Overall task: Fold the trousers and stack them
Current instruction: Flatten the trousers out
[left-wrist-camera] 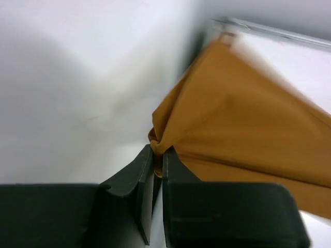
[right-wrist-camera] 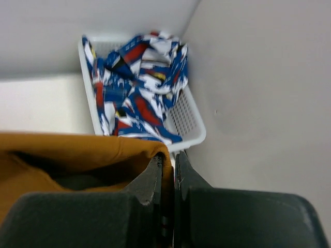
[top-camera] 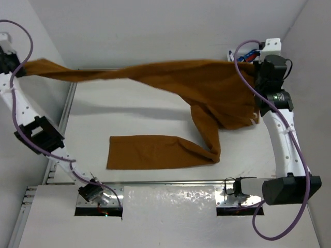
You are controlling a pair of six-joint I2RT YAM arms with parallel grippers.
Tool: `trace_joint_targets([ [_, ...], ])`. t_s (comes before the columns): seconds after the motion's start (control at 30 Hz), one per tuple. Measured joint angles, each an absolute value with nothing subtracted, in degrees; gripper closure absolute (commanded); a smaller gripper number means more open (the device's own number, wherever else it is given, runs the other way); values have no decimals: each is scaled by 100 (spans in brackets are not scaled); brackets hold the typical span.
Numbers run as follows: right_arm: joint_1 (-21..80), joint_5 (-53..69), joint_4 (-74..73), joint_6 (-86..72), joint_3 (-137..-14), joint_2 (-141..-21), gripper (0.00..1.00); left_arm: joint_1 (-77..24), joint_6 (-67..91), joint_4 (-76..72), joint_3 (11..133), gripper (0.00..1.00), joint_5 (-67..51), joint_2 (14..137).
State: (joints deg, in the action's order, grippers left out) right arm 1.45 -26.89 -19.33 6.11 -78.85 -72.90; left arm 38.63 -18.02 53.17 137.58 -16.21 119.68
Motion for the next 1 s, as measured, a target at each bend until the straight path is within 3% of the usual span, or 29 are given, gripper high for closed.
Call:
trace_joint_targets([
  [0.23, -196, -2679, -1809, 613, -7887, -6788, 100, 4038, -2703, 5310, 12420, 100, -628, 9937],
  [0.53, -292, -2646, -1756, 825, -7006, -6093, 100, 3931, -3642, 6239, 11957, 100, 73, 10007],
  [0.87, -314, -2670, -1721, 1435, -6670, -5336, 100, 3933, -4407, 6842, 9979, 100, 834, 9620],
  [1.0, -346, -2447, -1758, 1494, -6578, -5290, 100, 3885, -4407, 7188, 10095, 100, 655, 9872],
])
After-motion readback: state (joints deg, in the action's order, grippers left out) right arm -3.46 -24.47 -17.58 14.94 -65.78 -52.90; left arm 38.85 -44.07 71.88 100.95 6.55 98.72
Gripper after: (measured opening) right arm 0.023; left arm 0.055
